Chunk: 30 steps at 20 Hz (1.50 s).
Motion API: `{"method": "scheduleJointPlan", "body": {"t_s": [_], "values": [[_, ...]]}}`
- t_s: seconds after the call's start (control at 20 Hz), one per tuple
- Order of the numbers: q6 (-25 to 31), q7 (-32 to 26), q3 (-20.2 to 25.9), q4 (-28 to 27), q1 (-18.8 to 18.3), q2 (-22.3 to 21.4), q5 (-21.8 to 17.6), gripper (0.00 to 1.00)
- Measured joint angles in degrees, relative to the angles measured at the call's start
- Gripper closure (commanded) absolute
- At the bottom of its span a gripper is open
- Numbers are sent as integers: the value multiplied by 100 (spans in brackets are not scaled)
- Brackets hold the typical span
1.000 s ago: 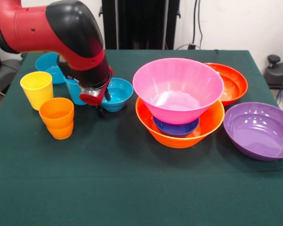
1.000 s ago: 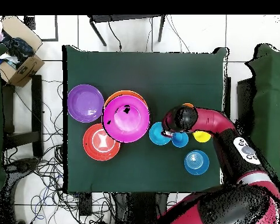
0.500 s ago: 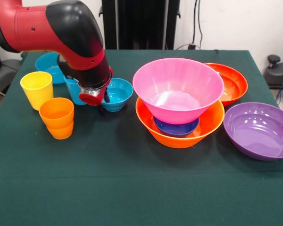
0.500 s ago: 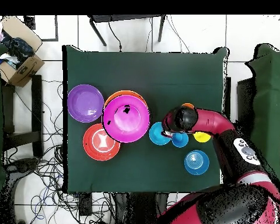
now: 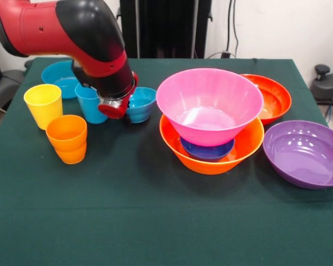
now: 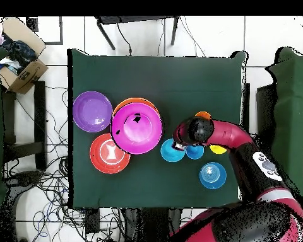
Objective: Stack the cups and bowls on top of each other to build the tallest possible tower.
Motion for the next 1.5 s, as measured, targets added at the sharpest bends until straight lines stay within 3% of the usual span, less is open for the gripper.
{"method": "scheduleJointPlan", "body": {"t_s": [0.6, 1.5], "values": [[-53, 0, -195, 322, 163, -211, 0, 100], [82, 0, -758, 569, 720, -1622, 245, 100]]}}
